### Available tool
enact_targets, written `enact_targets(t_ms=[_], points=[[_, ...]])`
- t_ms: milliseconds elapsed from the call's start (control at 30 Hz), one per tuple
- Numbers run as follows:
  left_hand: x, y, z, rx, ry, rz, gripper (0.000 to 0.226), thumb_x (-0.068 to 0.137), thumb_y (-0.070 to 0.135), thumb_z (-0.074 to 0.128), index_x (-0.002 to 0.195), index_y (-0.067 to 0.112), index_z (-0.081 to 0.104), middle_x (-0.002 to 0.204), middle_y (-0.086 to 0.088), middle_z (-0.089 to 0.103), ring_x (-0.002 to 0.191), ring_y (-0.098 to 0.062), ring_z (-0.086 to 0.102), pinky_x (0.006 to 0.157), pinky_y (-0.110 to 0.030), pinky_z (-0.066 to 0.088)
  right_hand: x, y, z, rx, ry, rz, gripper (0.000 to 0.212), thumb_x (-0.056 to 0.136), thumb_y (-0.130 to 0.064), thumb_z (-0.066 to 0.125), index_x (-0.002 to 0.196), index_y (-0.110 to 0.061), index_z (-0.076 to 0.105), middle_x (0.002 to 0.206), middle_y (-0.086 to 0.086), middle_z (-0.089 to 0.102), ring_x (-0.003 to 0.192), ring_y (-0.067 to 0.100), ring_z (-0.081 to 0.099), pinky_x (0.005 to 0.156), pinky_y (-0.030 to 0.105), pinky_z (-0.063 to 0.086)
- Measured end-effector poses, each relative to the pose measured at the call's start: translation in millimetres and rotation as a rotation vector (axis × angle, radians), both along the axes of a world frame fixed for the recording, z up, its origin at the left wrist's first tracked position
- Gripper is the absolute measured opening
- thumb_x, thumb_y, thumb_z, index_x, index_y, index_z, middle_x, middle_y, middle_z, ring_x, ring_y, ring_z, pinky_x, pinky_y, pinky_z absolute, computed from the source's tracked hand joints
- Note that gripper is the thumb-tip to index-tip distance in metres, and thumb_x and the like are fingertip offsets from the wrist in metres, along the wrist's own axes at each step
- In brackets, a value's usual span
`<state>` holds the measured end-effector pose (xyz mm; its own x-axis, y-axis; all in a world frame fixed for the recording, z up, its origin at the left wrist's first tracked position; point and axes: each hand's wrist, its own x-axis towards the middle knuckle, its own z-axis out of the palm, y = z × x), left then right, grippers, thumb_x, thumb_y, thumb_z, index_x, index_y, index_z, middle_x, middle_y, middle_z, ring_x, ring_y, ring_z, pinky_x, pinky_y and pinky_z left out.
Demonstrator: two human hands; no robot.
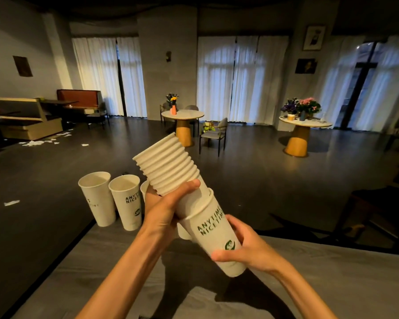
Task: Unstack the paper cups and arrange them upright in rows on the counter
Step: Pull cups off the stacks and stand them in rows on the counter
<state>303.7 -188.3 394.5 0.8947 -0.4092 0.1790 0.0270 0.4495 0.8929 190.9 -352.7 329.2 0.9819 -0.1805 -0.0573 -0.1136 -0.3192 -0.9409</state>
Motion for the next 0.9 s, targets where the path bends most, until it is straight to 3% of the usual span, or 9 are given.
enact_targets(t_ms=[100, 200, 267, 367, 467, 567, 667, 767, 900], points=[[7.9, 5.5, 16.3, -0.071, -0.055, 0.072, 0.075, 0.047, 0.026, 0.091, 0.117, 0.015, 0.067, 0.095, 0.004, 0.078, 0.089, -0.010, 0.075, 0.071, -0.024, 0.060, 1.6, -11.2, -19.6, -0.157, -0.023, -0.140, 0.077, 0.057, -0.036, 0.095, 0.117, -0.045, 0.048, 0.118, -0.020, 0.062, 0.112, -0.001, 0.058, 0.083, 0.019, 0.053], [18.6, 12.3, 38.1, -0.175, -0.032, 0.146, 0.074, 0.047, 0.032, 0.091, 0.115, 0.019, 0.066, 0.096, 0.007, 0.076, 0.090, -0.007, 0.073, 0.078, -0.026, 0.059, 10.8, -22.8, -42.0, -0.122, -0.032, -0.272, 0.083, 0.058, -0.025, 0.096, 0.120, -0.042, 0.044, 0.114, -0.027, 0.054, 0.113, -0.002, 0.050, 0.074, 0.013, 0.047], [22.4, 16.4, 48.9, -0.233, 0.011, 0.149, 0.069, 0.048, 0.029, 0.092, 0.111, 0.020, 0.065, 0.097, 0.005, 0.075, 0.090, -0.009, 0.072, 0.078, -0.028, 0.059, 22.3, -29.8, -54.4, -0.068, -0.030, -0.339, 0.093, 0.057, -0.020, 0.096, 0.132, -0.034, 0.042, 0.116, -0.022, 0.054, 0.117, 0.007, 0.052, 0.077, 0.020, 0.053], [25.7, 22.1, 54.9, -0.262, 0.071, 0.139, 0.066, 0.058, 0.024, 0.091, 0.117, 0.019, 0.064, 0.111, -0.003, 0.074, 0.101, -0.015, 0.072, 0.081, -0.031, 0.060, 42.9, -39.6, -66.7, -0.050, -0.052, -0.411, 0.096, 0.054, -0.020, 0.097, 0.134, -0.026, 0.045, 0.121, -0.013, 0.058, 0.126, 0.017, 0.054, 0.102, 0.040, 0.049], [29.4, 29.0, 52.9, -0.280, 0.109, 0.129, 0.095, 0.052, 0.032, 0.097, 0.137, 0.014, 0.058, 0.128, -0.009, 0.071, 0.110, -0.019, 0.072, 0.081, -0.032, 0.061, 63.1, -44.9, -67.8, -0.073, -0.051, -0.447, 0.099, 0.054, -0.019, 0.097, 0.138, -0.022, 0.044, 0.134, -0.002, 0.060, 0.129, 0.021, 0.054, 0.105, 0.045, 0.046], [31.2, 36.7, 49.4, -0.272, 0.097, 0.129, 0.116, 0.034, 0.041, 0.101, 0.138, 0.014, 0.059, 0.128, -0.009, 0.071, 0.110, -0.019, 0.072, 0.083, -0.035, 0.061, 77.1, -47.2, -67.5, -0.074, -0.048, -0.450, 0.099, 0.057, -0.018, 0.096, 0.140, -0.023, 0.043, 0.138, 0.001, 0.058, 0.131, 0.023, 0.053, 0.106, 0.048, 0.046], [29.9, 41.5, 41.9, -0.211, 0.031, 0.021, 0.109, 0.040, 0.044, 0.099, 0.136, 0.009, 0.062, 0.128, -0.017, 0.069, 0.113, -0.025, 0.068, 0.092, -0.040, 0.058, 82.7, -49.8, -73.3, -0.095, -0.046, -0.465, 0.098, 0.058, -0.017, 0.095, 0.140, -0.023, 0.042, 0.140, 0.002, 0.057, 0.133, 0.024, 0.051, 0.108, 0.051, 0.043], [24.0, 42.9, 28.1, -0.112, -0.059, -0.082, 0.089, 0.038, 0.046, 0.097, 0.117, 0.014, 0.072, 0.112, -0.012, 0.076, 0.103, -0.026, 0.073, 0.082, -0.037, 0.061, 84.7, -49.8, -78.9, -0.099, -0.033, -0.471, 0.095, 0.061, -0.016, 0.093, 0.141, -0.023, 0.042, 0.141, 0.001, 0.056, 0.134, 0.025, 0.050, 0.108, 0.051, 0.042], [9.1, 32.9, 12.6, 0.002, -0.094, -0.133, 0.093, 0.040, 0.044, 0.095, 0.123, 0.013, 0.068, 0.117, -0.017, 0.075, 0.107, -0.031, 0.073, 0.081, -0.037, 0.063, 84.4, -50.4, -79.2, -0.137, -0.049, -0.439, 0.096, 0.058, -0.024, 0.095, 0.139, -0.025, 0.043, 0.138, -0.002, 0.058, 0.132, 0.022, 0.052, 0.106, 0.051, 0.045]])
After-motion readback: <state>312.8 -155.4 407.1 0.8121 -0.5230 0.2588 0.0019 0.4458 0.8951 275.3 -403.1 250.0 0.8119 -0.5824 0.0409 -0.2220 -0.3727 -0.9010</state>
